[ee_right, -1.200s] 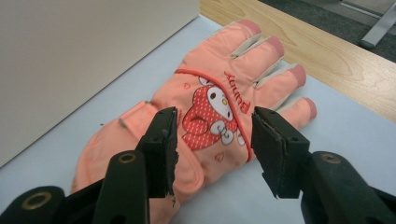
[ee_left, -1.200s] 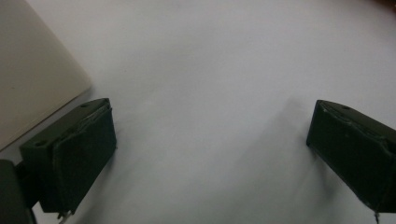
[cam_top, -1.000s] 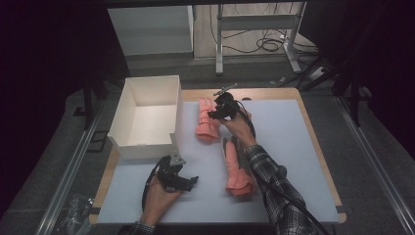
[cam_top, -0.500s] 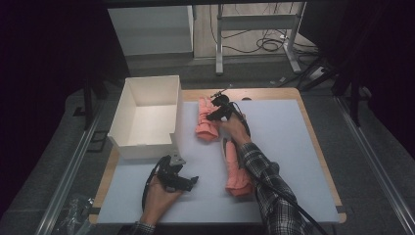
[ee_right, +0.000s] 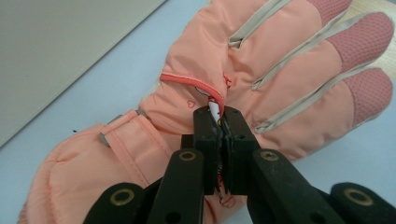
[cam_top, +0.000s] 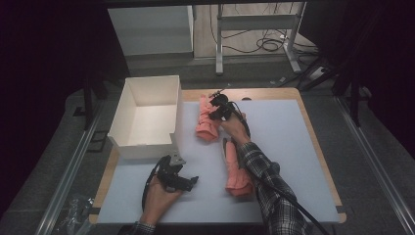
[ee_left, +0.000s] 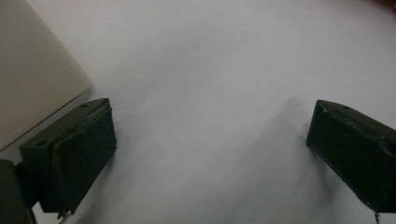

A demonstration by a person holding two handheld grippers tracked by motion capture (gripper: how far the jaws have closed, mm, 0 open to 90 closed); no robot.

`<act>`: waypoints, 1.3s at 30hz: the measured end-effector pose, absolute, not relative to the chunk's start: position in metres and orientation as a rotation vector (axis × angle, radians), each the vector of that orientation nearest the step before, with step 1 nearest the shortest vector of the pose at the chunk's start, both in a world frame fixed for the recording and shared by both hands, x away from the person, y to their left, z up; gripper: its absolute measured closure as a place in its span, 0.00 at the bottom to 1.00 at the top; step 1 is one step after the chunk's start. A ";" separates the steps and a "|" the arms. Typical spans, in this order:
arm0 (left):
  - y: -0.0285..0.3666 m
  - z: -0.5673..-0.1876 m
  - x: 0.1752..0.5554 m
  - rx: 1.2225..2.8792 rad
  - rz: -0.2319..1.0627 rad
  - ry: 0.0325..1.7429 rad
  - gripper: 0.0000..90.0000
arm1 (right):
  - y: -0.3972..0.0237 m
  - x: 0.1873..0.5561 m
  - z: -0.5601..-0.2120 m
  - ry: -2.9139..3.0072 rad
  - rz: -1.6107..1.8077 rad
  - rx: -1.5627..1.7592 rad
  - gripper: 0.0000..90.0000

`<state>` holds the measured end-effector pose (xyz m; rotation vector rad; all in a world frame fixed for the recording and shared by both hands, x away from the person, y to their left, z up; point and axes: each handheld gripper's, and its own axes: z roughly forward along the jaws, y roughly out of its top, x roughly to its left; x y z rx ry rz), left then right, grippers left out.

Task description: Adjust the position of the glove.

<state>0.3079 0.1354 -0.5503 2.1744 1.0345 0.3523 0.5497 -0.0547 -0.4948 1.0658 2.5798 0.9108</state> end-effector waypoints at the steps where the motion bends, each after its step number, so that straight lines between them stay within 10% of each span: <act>1: 0.135 -0.550 0.308 2.175 0.352 1.034 0.02 | -0.055 0.549 -0.493 2.578 0.917 1.070 0.95; 39: 0.135 -0.550 0.308 2.175 0.354 1.034 0.02 | -0.095 0.493 -0.410 2.664 1.199 0.946 0.95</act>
